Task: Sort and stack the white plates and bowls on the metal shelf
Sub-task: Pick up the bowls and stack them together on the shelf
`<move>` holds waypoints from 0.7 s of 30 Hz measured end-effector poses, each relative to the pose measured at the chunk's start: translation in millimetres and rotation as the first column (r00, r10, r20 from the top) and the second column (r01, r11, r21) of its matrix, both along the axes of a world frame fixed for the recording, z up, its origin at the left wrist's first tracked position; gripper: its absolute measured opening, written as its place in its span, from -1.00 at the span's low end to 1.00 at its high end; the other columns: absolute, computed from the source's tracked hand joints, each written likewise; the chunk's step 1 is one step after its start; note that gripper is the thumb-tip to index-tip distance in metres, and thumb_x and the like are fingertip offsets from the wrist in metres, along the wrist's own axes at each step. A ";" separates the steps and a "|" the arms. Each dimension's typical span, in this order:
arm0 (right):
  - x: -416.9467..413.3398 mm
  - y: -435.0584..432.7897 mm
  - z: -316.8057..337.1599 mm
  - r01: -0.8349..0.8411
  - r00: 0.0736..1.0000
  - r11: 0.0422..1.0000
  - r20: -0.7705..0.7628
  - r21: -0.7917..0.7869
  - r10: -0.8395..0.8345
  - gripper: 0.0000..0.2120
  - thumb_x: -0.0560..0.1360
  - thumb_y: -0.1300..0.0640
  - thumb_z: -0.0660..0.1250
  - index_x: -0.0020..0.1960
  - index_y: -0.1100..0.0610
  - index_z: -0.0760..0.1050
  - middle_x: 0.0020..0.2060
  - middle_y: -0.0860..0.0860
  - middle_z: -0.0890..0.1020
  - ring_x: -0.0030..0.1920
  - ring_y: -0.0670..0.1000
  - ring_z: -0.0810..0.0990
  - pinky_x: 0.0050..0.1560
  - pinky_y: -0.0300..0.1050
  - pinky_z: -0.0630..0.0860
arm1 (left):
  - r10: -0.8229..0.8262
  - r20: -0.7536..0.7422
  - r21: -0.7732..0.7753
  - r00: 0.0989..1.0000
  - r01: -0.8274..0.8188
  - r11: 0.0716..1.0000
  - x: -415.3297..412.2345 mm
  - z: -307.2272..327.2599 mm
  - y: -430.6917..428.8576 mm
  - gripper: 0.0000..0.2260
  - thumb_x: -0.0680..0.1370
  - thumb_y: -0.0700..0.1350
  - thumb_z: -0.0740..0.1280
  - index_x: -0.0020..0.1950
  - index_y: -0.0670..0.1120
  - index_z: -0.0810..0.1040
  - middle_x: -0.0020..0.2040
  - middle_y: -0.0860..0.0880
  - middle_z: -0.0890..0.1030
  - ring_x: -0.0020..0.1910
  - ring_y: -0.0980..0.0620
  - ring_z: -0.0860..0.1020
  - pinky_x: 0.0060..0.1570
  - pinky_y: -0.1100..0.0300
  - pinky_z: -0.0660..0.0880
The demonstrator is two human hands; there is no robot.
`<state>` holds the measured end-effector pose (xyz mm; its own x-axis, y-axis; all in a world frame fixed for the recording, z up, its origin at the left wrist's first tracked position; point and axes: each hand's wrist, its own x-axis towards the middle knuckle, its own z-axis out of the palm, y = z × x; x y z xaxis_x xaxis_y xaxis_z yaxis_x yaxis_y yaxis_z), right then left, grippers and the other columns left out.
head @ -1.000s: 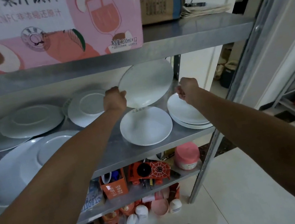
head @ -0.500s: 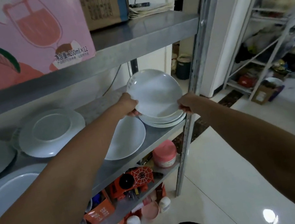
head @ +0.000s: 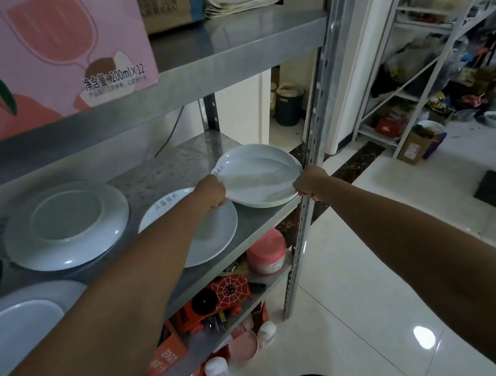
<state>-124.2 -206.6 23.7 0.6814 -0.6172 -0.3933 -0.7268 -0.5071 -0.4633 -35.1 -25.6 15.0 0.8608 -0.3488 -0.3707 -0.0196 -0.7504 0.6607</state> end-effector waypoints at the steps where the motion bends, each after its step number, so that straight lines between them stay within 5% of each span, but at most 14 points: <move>1: 0.4 0.2 -0.5 0.013 1.000 1.000 0.019 0.003 -0.013 -0.65 0.54 0.28 0.26 0.31 0.32 0.40 -0.09 0.17 0.52 -0.31 0.05 0.48 -0.29 -0.16 0.48 | -0.004 0.001 0.002 1.000 0.004 1.000 0.7 -1.0 2.1 -0.83 0.65 -0.18 0.05 -0.11 -0.15 0.33 -0.37 -0.09 0.40 -0.50 0.04 0.29 -0.67 0.39 0.23; 4: 1.1 4.2 1.3 0.048 0.997 0.997 0.060 -0.059 -0.045 -0.69 0.54 0.23 0.22 0.26 0.28 0.45 -0.04 0.14 0.60 0.00 0.12 0.64 0.09 -0.03 0.60 | -0.027 0.033 0.016 0.999 0.027 1.000 3.0 0.4 10.5 -0.77 0.65 -0.08 0.06 0.12 -0.20 0.41 -0.37 -0.08 0.41 -0.51 0.05 0.33 -0.60 0.31 0.25; 6: 2.1 10.6 7.1 0.029 0.998 0.981 0.065 -0.191 -0.017 -0.71 0.53 0.21 0.18 0.22 0.24 0.48 0.01 0.13 0.62 0.04 0.12 0.63 0.11 0.00 0.59 | -0.009 0.068 0.030 0.998 0.007 1.000 8.8 1.8 19.8 -0.65 0.65 -0.05 0.05 0.16 -0.28 0.47 -0.34 -0.13 0.48 -0.47 -0.03 0.43 -0.53 0.24 0.36; 8: 7.2 17.3 14.1 0.007 0.996 0.948 0.082 -0.317 0.020 -0.73 0.53 0.22 0.15 0.17 0.24 0.52 0.03 0.14 0.63 0.04 0.14 0.62 0.07 -0.04 0.57 | 0.043 0.112 0.041 0.993 -0.048 0.998 17.0 2.1 32.5 -0.59 0.65 -0.05 0.05 0.23 -0.34 0.47 -0.03 -0.29 0.61 -0.11 -0.24 0.61 -0.16 0.05 0.55; 10: 16.1 26.5 21.4 -0.008 0.991 0.926 0.123 -0.376 0.058 -0.74 0.55 0.20 0.13 0.11 0.25 0.53 -0.04 0.14 0.63 0.00 0.14 0.62 0.00 -0.06 0.54 | 0.133 0.149 0.063 0.980 -0.144 0.988 24.0 3.1 49.2 -0.60 0.64 -0.08 0.06 0.32 -0.34 0.41 0.28 -0.33 0.50 0.23 -0.27 0.52 0.15 0.00 0.49; 16: 43.9 87.9 31.0 -0.301 0.932 0.923 0.133 -0.241 0.339 -0.67 0.60 0.09 0.11 0.22 0.25 0.48 0.02 0.18 0.61 0.04 0.17 0.59 -0.08 -0.01 0.48 | 0.287 0.213 0.256 0.934 -0.337 0.906 25.3 -3.9 118.4 -0.61 0.56 -0.15 0.21 0.34 -0.30 0.39 0.31 -0.25 0.49 0.28 -0.23 0.48 0.22 -0.01 0.43; 18: 46.4 114.4 22.4 -0.415 0.899 0.880 0.045 -0.229 0.436 -0.73 0.57 0.14 0.17 0.19 0.23 0.48 -0.14 0.11 0.61 -0.06 0.13 0.58 -0.18 -0.08 0.41 | 0.284 0.204 0.311 0.937 -0.337 0.889 16.3 -7.8 137.0 -0.63 0.55 -0.13 0.23 0.32 -0.25 0.45 0.30 -0.22 0.51 0.27 -0.22 0.50 0.21 0.00 0.44; 21: 50.8 139.7 2.9 -0.540 0.841 0.820 -0.165 -0.189 0.516 -0.78 0.56 0.06 0.13 -0.13 0.16 0.46 -0.64 -0.07 0.56 -0.39 -0.08 0.54 -0.24 -0.22 0.40 | 0.292 0.147 0.358 0.945 -0.326 0.875 7.2 -15.5 154.5 -0.66 0.56 -0.09 0.20 0.28 -0.21 0.50 0.22 -0.21 0.56 0.20 -0.19 0.54 0.18 0.02 0.46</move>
